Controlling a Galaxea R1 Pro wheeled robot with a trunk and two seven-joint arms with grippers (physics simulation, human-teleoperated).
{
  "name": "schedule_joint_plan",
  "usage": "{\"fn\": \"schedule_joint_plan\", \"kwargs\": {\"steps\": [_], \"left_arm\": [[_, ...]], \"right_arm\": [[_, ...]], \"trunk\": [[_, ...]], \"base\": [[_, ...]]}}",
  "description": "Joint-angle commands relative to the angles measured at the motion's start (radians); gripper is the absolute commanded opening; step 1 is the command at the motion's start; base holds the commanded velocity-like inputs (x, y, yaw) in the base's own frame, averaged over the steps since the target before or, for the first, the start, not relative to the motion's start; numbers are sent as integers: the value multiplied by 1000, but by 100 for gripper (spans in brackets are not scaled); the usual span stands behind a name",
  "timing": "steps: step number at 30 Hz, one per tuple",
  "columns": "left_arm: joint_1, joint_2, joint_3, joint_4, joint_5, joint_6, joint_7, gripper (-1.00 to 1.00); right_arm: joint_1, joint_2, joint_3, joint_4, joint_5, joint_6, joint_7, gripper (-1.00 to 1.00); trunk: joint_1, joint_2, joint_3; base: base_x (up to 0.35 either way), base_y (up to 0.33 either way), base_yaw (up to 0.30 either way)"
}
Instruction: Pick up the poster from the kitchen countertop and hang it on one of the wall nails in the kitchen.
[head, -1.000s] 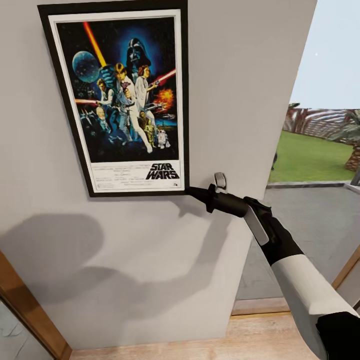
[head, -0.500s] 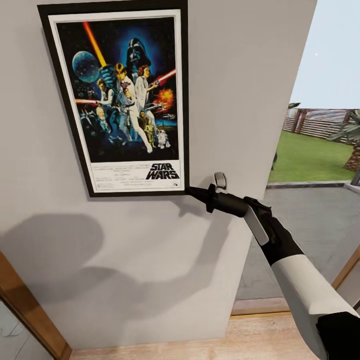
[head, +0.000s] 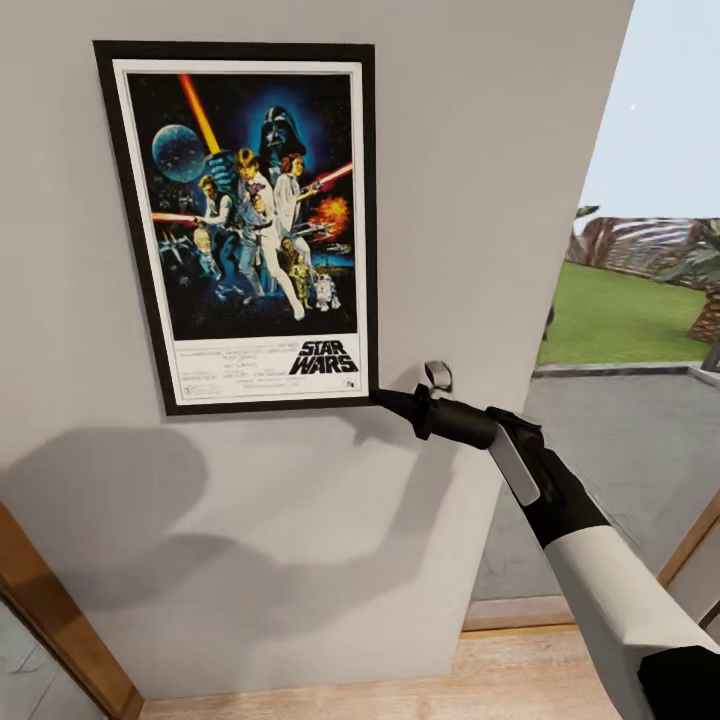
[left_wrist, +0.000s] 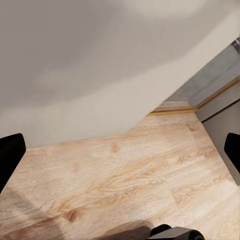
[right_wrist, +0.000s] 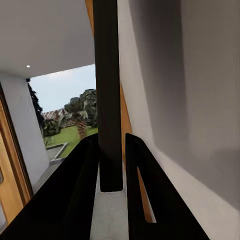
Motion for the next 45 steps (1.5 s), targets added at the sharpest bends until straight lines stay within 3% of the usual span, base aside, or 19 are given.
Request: {"fn": "schedule_joint_plan", "kwargs": {"steps": [1, 15, 16, 21, 45], "left_arm": [[0, 0, 0, -1, 1, -7, -1, 100], [0, 1, 1, 0, 1, -6, -1, 100], [0, 1, 22, 0, 1, -7, -1, 100], [0, 1, 40, 0, 1, -7, -1, 100], [0, 1, 42, 0, 0, -7, -1, 100]], "right_arm": [[-1, -1, 3, 3, 8, 6, -16, -100], [0, -1, 3, 3, 8, 6, -16, -100], [0, -1, 3, 3, 8, 6, -17, -100], [0, 0, 3, 3, 8, 6, -17, -100], [0, -1, 3, 7, 8, 7, -17, -100]], "trunk": [[1, -2, -2], [1, -2, -2], [1, -2, -2], [1, -2, -2], [1, -2, -2]], "base": [[0, 0, 0], [0, 3, 0], [0, 132, 0], [0, 75, 0], [0, 87, 0]]}}
